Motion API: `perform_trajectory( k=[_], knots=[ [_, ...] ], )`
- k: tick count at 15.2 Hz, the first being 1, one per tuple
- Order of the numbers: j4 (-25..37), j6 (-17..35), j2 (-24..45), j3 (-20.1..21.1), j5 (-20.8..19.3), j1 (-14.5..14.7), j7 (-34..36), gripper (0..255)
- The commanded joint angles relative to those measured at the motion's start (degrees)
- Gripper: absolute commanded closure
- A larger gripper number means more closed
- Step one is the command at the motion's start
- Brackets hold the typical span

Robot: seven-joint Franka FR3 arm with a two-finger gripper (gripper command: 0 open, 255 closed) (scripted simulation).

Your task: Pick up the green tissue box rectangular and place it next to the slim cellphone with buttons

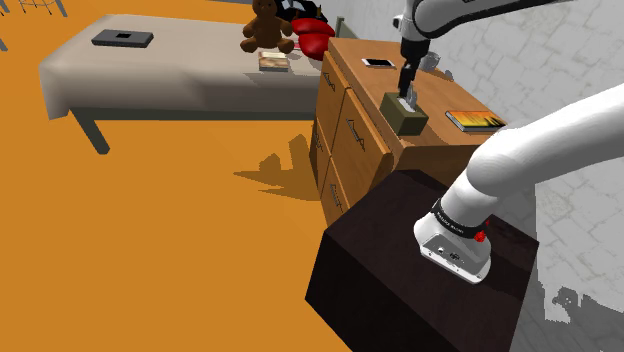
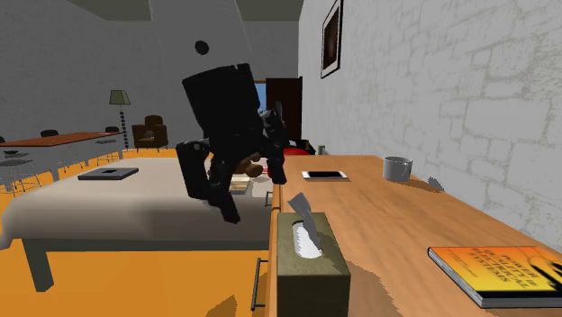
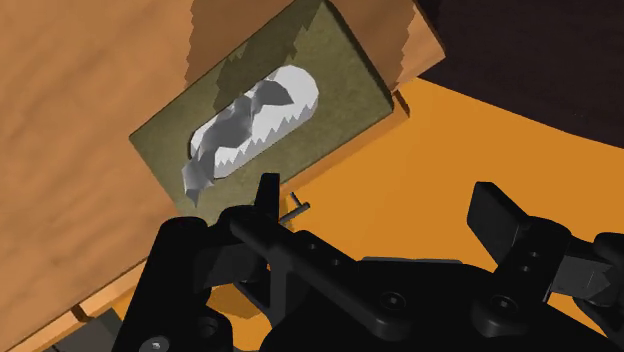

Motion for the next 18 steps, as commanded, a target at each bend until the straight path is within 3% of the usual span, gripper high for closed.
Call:
perform_trajectory(
  k=[1, 7, 14, 18],
  knots=[
    [0.08, 4.15, 2.27, -1.53, -3.23, -0.99, -1.9, 0],
    [3.61, 15.4, 11.34, -5.15, -10.77, -3.03, -5.7, 0],
    [2.01, 21.42, 15.29, -7.01, -12.71, -4.16, -4.86, 0],
    [1.91, 21.92, 15.65, -7.16, -12.87, -4.25, -4.79, 0]
  ],
)
